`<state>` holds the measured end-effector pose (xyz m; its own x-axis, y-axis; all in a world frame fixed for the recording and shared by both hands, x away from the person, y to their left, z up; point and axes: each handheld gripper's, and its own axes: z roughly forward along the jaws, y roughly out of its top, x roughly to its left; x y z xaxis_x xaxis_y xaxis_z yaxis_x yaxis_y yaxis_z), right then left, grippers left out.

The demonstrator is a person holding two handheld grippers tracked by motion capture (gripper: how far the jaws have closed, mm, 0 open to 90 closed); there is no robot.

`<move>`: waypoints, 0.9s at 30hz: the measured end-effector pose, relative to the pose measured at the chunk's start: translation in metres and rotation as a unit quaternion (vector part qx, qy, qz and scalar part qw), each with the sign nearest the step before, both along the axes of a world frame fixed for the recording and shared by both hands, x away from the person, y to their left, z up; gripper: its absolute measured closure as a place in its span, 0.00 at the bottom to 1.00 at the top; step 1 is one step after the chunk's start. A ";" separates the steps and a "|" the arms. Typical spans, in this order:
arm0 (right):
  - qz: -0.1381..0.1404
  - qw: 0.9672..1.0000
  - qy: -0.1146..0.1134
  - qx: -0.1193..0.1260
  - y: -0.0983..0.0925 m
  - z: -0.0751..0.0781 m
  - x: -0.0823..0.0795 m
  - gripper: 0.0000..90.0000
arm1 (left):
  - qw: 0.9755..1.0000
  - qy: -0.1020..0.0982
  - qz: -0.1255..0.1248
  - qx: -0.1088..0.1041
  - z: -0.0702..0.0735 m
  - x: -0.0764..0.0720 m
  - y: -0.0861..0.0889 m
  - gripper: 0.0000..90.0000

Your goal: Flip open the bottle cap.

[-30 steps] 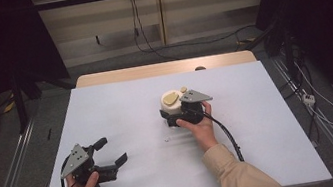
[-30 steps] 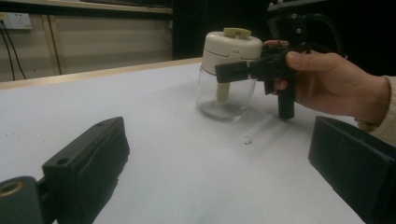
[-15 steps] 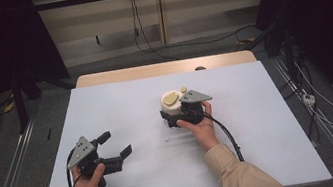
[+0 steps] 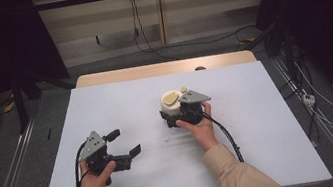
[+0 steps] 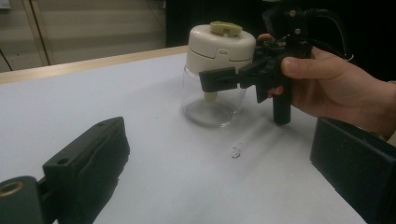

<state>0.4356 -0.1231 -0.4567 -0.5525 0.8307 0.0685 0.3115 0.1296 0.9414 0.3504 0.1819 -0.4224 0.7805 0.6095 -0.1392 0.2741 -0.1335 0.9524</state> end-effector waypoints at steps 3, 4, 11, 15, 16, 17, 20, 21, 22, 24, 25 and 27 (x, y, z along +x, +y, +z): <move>-0.001 1.000 0.000 -0.001 0.000 0.000 0.000 0.07 | 1.000 0.003 0.000 -0.005 0.002 0.002 -0.004 0.04; -0.002 1.000 0.000 0.000 0.000 0.000 0.000 0.07 | 1.000 0.005 -0.002 -0.007 0.003 0.003 -0.006 0.04; 0.000 1.000 0.001 -0.002 0.000 0.000 0.000 0.07 | 1.000 0.011 -0.008 -0.005 0.007 0.009 -0.019 0.04; 0.000 1.000 0.002 -0.002 0.000 0.000 0.000 0.07 | 1.000 0.012 -0.008 0.000 0.008 0.014 -0.025 0.04; 0.000 1.000 0.002 -0.002 0.000 0.000 0.000 0.07 | 1.000 0.015 -0.006 0.001 0.008 0.015 -0.027 0.04; 0.001 1.000 0.003 -0.003 0.000 0.000 0.000 0.07 | 1.000 0.018 -0.007 0.000 0.008 0.016 -0.029 0.05; 0.001 1.000 0.002 -0.003 0.000 0.000 0.000 0.07 | 1.000 0.020 -0.009 -0.007 0.009 0.019 -0.033 0.06; 0.001 1.000 0.002 -0.003 0.000 0.000 0.000 0.07 | 1.000 0.020 -0.010 -0.006 0.009 0.021 -0.035 0.07; 0.000 1.000 0.002 -0.002 0.000 0.000 0.000 0.07 | 1.000 0.022 -0.011 -0.007 0.010 0.022 -0.036 0.08; 0.000 1.000 0.002 -0.003 0.000 0.000 -0.001 0.07 | 1.000 0.023 -0.013 -0.003 0.010 0.024 -0.040 0.11; 0.000 1.000 0.002 -0.003 0.000 0.000 -0.001 0.07 | 1.000 0.023 -0.014 -0.003 0.011 0.025 -0.042 0.12; 0.000 1.000 0.003 -0.003 0.000 0.000 0.000 0.07 | 1.000 0.026 -0.017 -0.002 0.012 0.027 -0.046 0.16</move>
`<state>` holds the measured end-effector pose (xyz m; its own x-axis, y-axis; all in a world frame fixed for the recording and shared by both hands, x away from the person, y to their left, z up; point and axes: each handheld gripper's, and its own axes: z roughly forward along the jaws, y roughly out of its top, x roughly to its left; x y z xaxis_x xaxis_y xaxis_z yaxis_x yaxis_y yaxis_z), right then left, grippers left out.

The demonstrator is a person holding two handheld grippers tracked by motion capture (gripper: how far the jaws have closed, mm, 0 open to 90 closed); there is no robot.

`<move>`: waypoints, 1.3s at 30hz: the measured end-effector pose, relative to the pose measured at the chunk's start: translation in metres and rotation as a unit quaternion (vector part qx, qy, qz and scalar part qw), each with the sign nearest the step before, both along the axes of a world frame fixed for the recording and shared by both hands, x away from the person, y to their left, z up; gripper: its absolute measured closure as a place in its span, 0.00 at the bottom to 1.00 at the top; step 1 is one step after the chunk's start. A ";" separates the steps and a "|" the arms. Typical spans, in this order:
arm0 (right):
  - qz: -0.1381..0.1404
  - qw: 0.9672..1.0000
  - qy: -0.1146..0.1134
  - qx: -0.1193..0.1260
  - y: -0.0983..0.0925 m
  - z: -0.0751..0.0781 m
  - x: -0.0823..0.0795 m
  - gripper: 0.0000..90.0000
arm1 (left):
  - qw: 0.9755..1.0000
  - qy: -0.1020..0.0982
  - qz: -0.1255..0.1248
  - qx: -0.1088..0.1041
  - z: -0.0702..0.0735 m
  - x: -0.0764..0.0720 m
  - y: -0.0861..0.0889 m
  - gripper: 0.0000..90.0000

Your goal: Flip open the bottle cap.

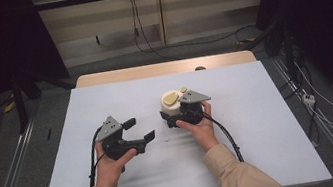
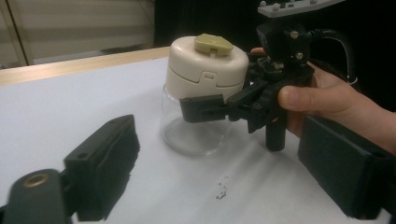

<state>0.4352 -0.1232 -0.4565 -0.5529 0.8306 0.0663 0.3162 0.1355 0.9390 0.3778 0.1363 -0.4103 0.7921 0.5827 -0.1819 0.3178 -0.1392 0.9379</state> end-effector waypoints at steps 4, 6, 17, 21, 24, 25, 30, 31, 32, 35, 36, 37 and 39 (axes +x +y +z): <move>0.000 1.000 -0.001 0.000 0.000 0.000 0.000 0.07 | 1.000 0.016 -0.002 0.014 0.001 0.005 -0.008 0.24; 0.000 1.000 -0.001 0.000 0.000 0.000 0.000 0.07 | 1.000 0.023 -0.006 0.013 0.002 0.007 -0.012 0.28; 0.000 1.000 -0.002 0.000 0.000 -0.001 0.000 0.06 | 0.999 0.044 -0.003 0.025 0.009 0.018 -0.026 0.47; 0.000 1.000 -0.001 0.000 0.000 -0.001 0.000 0.06 | 0.999 0.049 -0.003 0.021 0.011 0.022 -0.030 0.53; 0.001 1.000 -0.001 0.000 0.000 0.000 0.000 0.06 | 0.998 0.058 -0.004 0.026 0.011 0.024 -0.033 0.56; 0.001 1.000 -0.001 0.000 0.000 -0.001 0.000 0.06 | 0.998 0.060 -0.005 0.025 0.011 0.025 -0.034 0.58; 0.001 1.000 0.000 0.000 0.000 0.000 0.000 0.06 | 0.997 0.063 -0.007 0.035 0.012 0.030 -0.037 0.66; 0.001 1.000 0.000 0.000 0.000 0.000 0.000 0.06 | 0.997 0.063 -0.007 0.036 0.013 0.031 -0.037 0.67; 0.001 1.000 0.000 0.000 0.000 -0.001 0.000 0.06 | 0.997 0.064 -0.009 0.035 0.013 0.032 -0.038 0.67; 0.000 1.000 0.000 0.000 0.000 -0.001 0.000 0.06 | 0.997 0.066 -0.011 0.037 0.013 0.034 -0.040 0.71; 0.000 1.000 0.000 0.000 0.000 -0.001 0.000 0.06 | 0.997 0.068 -0.013 0.038 0.013 0.034 -0.041 0.74; 0.000 1.000 0.000 0.000 0.000 -0.001 0.000 0.06 | 0.997 0.070 -0.014 0.041 0.013 0.035 -0.042 0.75; 0.000 1.000 0.000 0.000 0.000 -0.001 0.000 0.06 | 0.996 0.070 -0.016 0.046 0.013 0.036 -0.043 0.76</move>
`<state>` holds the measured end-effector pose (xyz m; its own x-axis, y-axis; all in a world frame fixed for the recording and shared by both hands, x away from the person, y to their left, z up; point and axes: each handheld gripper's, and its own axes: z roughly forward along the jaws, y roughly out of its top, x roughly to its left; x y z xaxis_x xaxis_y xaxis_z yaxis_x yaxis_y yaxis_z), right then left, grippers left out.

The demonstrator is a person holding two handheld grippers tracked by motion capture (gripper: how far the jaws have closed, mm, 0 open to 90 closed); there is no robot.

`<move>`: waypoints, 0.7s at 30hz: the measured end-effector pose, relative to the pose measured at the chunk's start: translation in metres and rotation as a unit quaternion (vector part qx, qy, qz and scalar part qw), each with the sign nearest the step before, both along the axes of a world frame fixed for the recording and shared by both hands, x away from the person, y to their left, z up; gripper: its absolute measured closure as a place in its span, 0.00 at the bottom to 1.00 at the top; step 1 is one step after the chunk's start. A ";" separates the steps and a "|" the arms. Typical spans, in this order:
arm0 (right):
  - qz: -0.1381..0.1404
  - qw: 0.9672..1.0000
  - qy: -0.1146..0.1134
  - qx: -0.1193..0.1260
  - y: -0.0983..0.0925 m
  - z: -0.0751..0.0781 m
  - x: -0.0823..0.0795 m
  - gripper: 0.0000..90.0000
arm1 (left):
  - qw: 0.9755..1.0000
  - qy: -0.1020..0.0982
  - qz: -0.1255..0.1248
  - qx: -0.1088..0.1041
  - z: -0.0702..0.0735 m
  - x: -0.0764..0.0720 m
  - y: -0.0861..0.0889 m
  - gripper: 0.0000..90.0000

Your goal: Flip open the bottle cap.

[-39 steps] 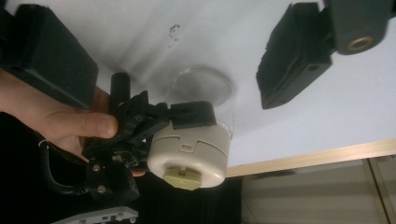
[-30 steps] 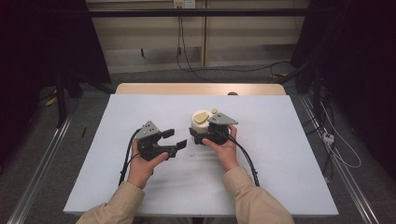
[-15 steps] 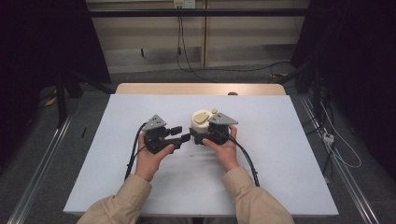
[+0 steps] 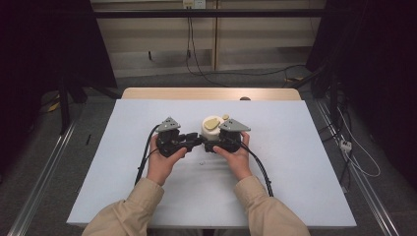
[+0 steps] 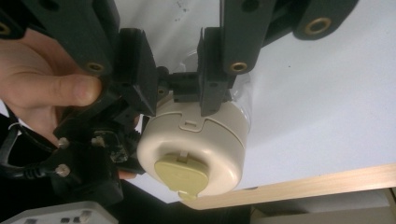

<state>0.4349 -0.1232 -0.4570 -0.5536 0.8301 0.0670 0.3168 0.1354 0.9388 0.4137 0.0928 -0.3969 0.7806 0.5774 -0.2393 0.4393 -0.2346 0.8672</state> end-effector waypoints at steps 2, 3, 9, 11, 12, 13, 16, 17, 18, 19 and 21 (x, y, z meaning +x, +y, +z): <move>0.000 1.000 0.000 0.000 0.000 0.000 0.000 0.06 | 1.000 0.000 0.003 0.001 0.001 0.001 -0.001 0.78; 0.000 1.000 0.000 0.000 0.000 0.000 0.000 0.06 | 1.000 -0.001 0.002 0.002 0.001 0.002 -0.001 0.79; 0.000 1.000 0.001 -0.001 0.000 0.000 0.000 0.06 | 1.000 -0.001 0.002 0.004 0.004 0.005 -0.004 0.86; 0.000 1.000 0.001 -0.001 0.000 0.000 0.000 0.06 | 1.000 0.000 0.002 0.005 0.005 0.006 -0.004 0.87; 0.000 1.000 0.000 -0.001 0.000 0.000 0.000 0.06 | 1.000 -0.001 0.001 0.007 0.005 0.007 -0.005 0.89; 0.000 1.000 0.001 -0.001 0.000 0.000 0.000 0.06 | 1.000 -0.001 -0.001 0.009 0.006 0.007 -0.005 0.90; 0.000 1.000 0.000 0.000 0.000 0.000 0.000 0.06 | 1.000 0.001 -0.003 0.013 0.007 0.008 -0.005 0.96; 0.000 1.000 0.000 0.000 0.000 0.000 0.000 0.06 | 1.000 0.002 -0.005 0.011 0.007 0.009 -0.005 0.98; 0.000 1.000 0.001 0.000 0.000 0.000 0.000 0.06 | 1.000 0.002 -0.005 0.013 0.008 0.010 -0.005 1.00; 0.000 1.000 0.000 0.000 0.000 0.000 0.000 0.06 | 1.000 0.002 -0.005 0.015 0.008 0.010 -0.005 1.00; 0.000 1.000 0.001 0.000 0.000 0.000 0.000 0.06 | 1.000 -0.001 -0.007 0.015 0.009 0.011 -0.006 1.00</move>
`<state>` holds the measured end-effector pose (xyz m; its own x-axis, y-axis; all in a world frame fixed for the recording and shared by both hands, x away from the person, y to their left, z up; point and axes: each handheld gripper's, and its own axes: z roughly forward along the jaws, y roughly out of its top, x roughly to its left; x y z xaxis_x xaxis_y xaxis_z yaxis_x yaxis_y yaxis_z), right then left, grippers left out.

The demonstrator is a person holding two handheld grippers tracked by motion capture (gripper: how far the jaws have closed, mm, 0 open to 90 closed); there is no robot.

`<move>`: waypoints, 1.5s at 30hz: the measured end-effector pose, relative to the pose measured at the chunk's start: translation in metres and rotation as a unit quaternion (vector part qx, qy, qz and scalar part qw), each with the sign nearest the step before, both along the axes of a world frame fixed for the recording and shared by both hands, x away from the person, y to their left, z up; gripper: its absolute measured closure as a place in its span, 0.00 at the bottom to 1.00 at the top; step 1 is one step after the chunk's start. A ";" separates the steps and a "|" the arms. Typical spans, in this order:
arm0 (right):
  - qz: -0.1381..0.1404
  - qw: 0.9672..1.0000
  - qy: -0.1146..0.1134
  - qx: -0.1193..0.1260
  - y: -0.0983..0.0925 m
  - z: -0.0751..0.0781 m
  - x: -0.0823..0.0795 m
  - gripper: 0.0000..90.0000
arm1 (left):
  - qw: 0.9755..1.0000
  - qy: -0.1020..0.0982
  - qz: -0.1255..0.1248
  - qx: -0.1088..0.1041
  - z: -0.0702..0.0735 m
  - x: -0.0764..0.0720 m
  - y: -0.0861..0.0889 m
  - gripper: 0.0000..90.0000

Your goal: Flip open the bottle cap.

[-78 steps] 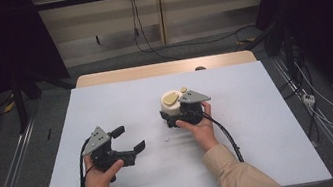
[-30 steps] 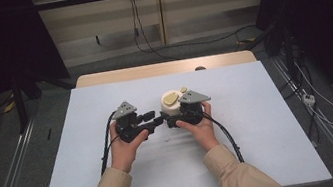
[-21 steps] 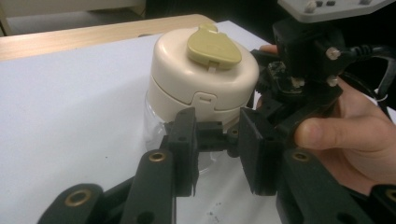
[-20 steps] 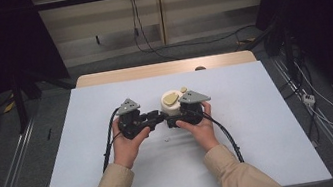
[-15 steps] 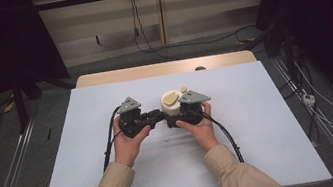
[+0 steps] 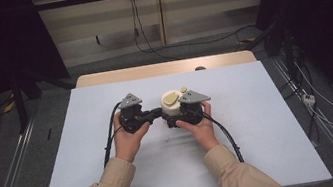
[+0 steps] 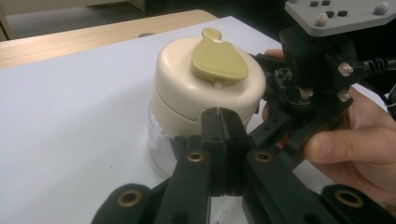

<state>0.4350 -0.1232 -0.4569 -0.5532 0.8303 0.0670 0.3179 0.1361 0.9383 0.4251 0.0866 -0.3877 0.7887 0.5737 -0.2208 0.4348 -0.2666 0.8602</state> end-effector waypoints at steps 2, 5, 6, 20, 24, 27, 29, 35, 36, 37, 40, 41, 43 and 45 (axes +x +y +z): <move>0.000 1.000 0.000 0.000 0.000 0.000 0.000 0.06 | 1.000 -0.002 -0.002 -0.002 0.001 0.001 -0.002 1.00; 0.000 1.000 0.000 0.000 0.000 0.000 0.000 0.06 | 1.000 0.000 -0.002 0.000 0.003 0.003 -0.004 1.00; 0.000 1.000 0.000 0.000 0.000 0.000 0.000 0.06 | 1.000 0.001 -0.003 0.002 0.004 0.003 -0.005 1.00; 0.001 1.000 0.000 0.000 0.000 0.000 0.000 0.06 | 1.000 0.004 0.002 0.010 0.005 0.007 -0.010 1.00; 0.001 1.000 0.000 0.000 0.000 0.000 0.000 0.06 | 1.000 0.004 0.002 0.012 0.005 0.007 -0.012 1.00; 0.001 1.000 0.000 0.000 0.000 0.000 0.000 0.06 | 1.000 0.003 0.006 0.013 0.005 0.007 -0.012 1.00; 0.001 1.000 0.000 0.000 0.000 0.000 0.000 0.06 | 1.000 0.005 0.006 0.012 0.005 0.007 -0.012 1.00; 0.001 1.000 0.000 0.000 0.000 0.000 0.000 0.06 | 1.000 0.002 0.003 0.014 0.008 0.008 -0.014 1.00; 0.000 1.000 0.000 0.000 0.000 0.000 0.000 0.06 | 1.000 0.002 0.005 0.013 0.008 0.008 -0.014 1.00; 0.000 1.000 0.000 0.000 0.000 0.000 0.000 0.06 | 1.000 0.001 0.004 0.016 0.009 0.008 -0.014 1.00; 0.001 1.000 0.000 0.000 0.000 0.000 0.000 0.06 | 1.000 0.002 0.004 0.015 0.009 0.008 -0.015 1.00; 0.001 1.000 0.000 0.000 0.000 0.000 0.000 0.06 | 1.000 0.002 0.004 0.015 0.009 0.008 -0.015 1.00; 0.001 1.000 0.000 0.000 0.000 0.000 0.000 0.06 | 1.000 0.003 0.006 0.015 0.010 0.008 -0.015 1.00; 0.000 1.000 0.000 0.000 0.000 0.000 0.000 0.06 | 1.000 0.002 0.006 0.017 0.010 0.009 -0.015 1.00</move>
<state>0.4351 -0.1232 -0.4571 -0.5538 0.8300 0.0665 0.3177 0.1369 0.9383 0.4340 0.0720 -0.3772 0.7807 0.5906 -0.2041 0.4411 -0.2896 0.8494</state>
